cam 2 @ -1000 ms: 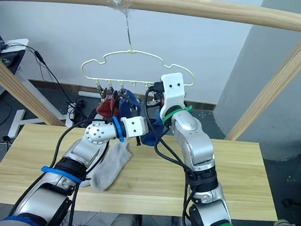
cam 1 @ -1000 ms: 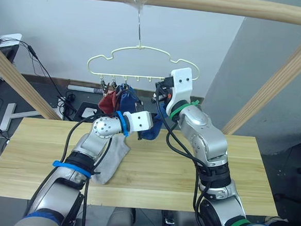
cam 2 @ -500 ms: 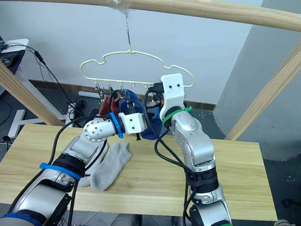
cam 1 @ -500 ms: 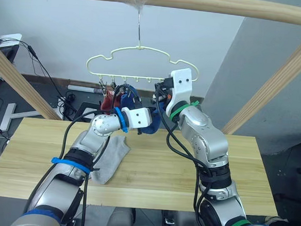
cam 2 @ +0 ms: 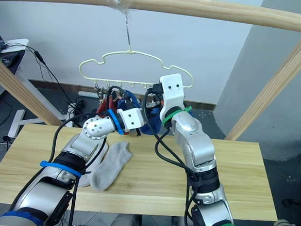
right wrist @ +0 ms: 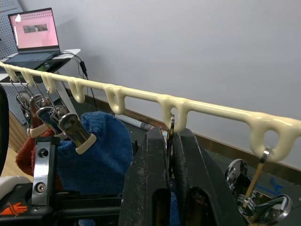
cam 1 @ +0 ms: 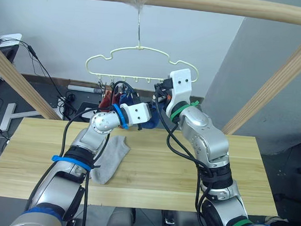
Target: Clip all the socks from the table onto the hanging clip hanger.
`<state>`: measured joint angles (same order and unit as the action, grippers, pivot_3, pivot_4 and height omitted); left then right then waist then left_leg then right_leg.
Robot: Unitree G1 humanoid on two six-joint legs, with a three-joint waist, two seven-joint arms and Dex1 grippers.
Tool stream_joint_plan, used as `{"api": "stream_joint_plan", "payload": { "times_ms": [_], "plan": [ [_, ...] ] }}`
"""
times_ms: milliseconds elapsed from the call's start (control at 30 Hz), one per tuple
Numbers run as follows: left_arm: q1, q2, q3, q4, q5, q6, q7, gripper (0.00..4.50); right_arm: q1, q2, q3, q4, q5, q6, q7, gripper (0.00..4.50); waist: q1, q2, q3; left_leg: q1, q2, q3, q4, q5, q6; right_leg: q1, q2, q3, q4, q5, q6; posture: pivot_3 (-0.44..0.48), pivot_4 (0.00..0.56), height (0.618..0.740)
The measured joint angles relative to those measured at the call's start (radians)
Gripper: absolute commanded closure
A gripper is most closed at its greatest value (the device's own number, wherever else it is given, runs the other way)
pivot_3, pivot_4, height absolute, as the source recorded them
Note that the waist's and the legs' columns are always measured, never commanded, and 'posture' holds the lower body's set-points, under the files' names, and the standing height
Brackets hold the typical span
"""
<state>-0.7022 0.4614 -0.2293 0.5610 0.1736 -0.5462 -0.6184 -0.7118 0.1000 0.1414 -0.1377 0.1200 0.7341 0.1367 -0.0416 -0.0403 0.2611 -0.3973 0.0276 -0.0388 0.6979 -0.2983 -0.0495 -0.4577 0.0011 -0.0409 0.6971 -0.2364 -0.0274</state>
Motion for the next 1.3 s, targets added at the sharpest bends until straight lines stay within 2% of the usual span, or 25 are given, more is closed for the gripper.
{"api": "stream_joint_plan", "payload": {
  "times_ms": [100, 133, 167, 367, 633, 833, 1000, 1200, 1233, 1300],
  "plan": [
    [0.000, 0.000, 0.000, 0.001, 0.000, 0.000, 0.007, 4.49, 0.001, 0.003, -0.001, 0.000, 0.000, 0.003, -0.009, 4.50, 0.000, 0.000, 0.000, 0.000, 0.000, 0.000, 0.000, 0.000, 0.000, 0.000, 0.000, 0.000, 0.000, 0.000, 0.000, -0.076, 0.242, 0.692],
    [0.000, 0.000, 0.000, 0.001, 0.000, 0.000, 0.011, 4.50, 0.001, 0.006, -0.003, 0.000, 0.000, 0.004, -0.012, 3.93, 0.000, 0.000, 0.000, 0.000, 0.000, 0.000, 0.000, 0.000, 0.000, 0.000, 0.000, 0.000, 0.000, 0.000, 0.000, -0.076, 0.242, 0.692],
    [0.000, 0.000, 0.000, 0.002, 0.000, 0.000, 0.016, 4.50, 0.003, 0.010, -0.005, -0.001, 0.001, 0.005, -0.014, 3.67, 0.000, 0.000, 0.000, 0.000, 0.000, 0.000, 0.000, 0.000, 0.000, 0.000, 0.000, 0.000, 0.000, 0.000, 0.000, -0.076, 0.242, 0.692],
    [0.000, -0.003, 0.000, 0.003, 0.003, -0.008, 0.030, 4.50, 0.005, 0.012, -0.011, -0.005, 0.003, 0.016, -0.021, 1.36, 0.001, 0.000, 0.000, 0.000, 0.000, 0.000, 0.000, 0.000, 0.000, 0.000, 0.000, 0.000, 0.000, 0.000, 0.000, -0.076, 0.242, 0.692],
    [0.003, -0.005, 0.000, 0.003, 0.005, -0.027, 0.039, 4.50, 0.039, -0.016, -0.020, -0.065, 0.023, 0.042, -0.003, 1.36, 0.001, 0.000, 0.000, 0.000, 0.000, 0.000, 0.000, 0.000, 0.000, 0.000, 0.000, 0.000, 0.000, 0.000, 0.000, -0.076, 0.242, 0.692],
    [0.057, -0.017, 0.023, -0.032, -0.096, 0.083, -0.047, 2.71, 0.115, -0.107, 0.007, -0.199, 0.040, 0.085, 0.052, 1.33, -0.001, 0.000, 0.000, 0.000, 0.000, 0.000, 0.000, 0.000, 0.000, 0.000, 0.000, 0.000, 0.000, 0.000, 0.000, -0.077, 0.246, 0.692],
    [0.142, -0.003, 0.024, -0.162, -0.194, 0.226, -0.176, 1.32, 0.167, -0.165, 0.030, -0.271, 0.039, 0.087, 0.072, 1.33, -0.004, 0.000, 0.000, 0.000, 0.000, -0.001, 0.000, 0.000, 0.000, 0.000, 0.000, 0.000, 0.000, -0.001, 0.001, -0.081, 0.247, 0.692],
    [0.243, 0.071, 0.066, -0.366, -0.340, 0.460, -0.311, 1.32, 0.205, -0.146, 0.037, -0.320, 0.013, 0.083, 0.016, 1.33, -0.013, 0.000, 0.000, 0.001, 0.001, -0.001, 0.000, 0.000, 0.000, 0.001, 0.001, 0.000, 0.000, -0.003, 0.004, -0.076, 0.245, 0.692],
    [0.254, 0.085, 0.075, -0.396, -0.357, 0.496, -0.316, 1.30, 0.214, -0.125, 0.036, -0.320, -0.002, 0.079, -0.015, 1.70, -0.013, 0.000, 0.000, 0.001, 0.001, -0.001, 0.000, 0.000, 0.000, 0.001, 0.001, 0.000, 0.000, -0.003, 0.004, -0.076, 0.245, 0.692],
    [0.257, 0.095, 0.094, -0.415, -0.370, 0.529, -0.317, 1.30, 0.220, -0.104, 0.036, -0.319, -0.021, 0.076, -0.052, 2.18, -0.013, 0.000, 0.000, 0.001, 0.000, -0.001, 0.000, 0.000, 0.000, 0.001, 0.001, 0.000, 0.000, -0.003, 0.004, -0.069, 0.244, 0.692]
  ]
}}
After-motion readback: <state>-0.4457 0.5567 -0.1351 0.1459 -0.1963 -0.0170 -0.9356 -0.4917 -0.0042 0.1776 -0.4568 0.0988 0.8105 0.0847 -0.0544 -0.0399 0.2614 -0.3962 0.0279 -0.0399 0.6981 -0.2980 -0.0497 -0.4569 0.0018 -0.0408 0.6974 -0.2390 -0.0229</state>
